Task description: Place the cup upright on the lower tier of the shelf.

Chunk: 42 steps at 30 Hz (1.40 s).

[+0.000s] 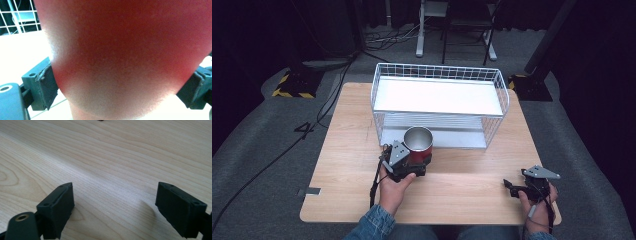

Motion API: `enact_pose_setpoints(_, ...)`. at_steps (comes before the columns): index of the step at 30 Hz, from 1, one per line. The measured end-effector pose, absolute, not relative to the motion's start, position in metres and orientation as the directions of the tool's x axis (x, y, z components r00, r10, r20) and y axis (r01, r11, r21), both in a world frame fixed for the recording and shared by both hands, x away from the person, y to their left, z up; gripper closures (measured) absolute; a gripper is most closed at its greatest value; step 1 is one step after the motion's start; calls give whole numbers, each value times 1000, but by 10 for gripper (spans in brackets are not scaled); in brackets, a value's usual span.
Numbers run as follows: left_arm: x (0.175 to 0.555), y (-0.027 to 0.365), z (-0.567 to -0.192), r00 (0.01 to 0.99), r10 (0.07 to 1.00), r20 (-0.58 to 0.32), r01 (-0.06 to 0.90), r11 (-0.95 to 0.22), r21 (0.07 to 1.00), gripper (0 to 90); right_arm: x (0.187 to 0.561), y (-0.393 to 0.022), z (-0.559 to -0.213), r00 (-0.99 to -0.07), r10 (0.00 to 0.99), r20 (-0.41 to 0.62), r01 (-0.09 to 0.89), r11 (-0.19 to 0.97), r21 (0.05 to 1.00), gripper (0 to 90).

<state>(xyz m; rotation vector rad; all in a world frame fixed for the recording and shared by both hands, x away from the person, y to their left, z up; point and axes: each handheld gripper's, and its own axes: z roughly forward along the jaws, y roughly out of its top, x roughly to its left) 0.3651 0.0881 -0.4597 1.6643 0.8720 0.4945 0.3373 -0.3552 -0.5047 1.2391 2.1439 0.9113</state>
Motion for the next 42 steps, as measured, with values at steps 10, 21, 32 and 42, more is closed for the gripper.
enact_pose_setpoints(10,391,73,-465,631,770,-90,287,-124,950,79,337,-355,-505,-462,882,-90,548,364,753,156)
enact_pose_setpoints(21,415,58,-466,620,775,-121,302,-94,949,79,337,-355,-505,-461,883,-93,546,364,754,156)
enact_pose_setpoints(32,442,50,-472,591,798,-116,300,-84,950,79,337,-355,-505,-460,883,-91,547,363,754,156)
enact_pose_setpoints(42,459,42,-473,573,812,-109,286,-73,955,79,337,-355,-505,-462,882,-93,546,365,754,158)
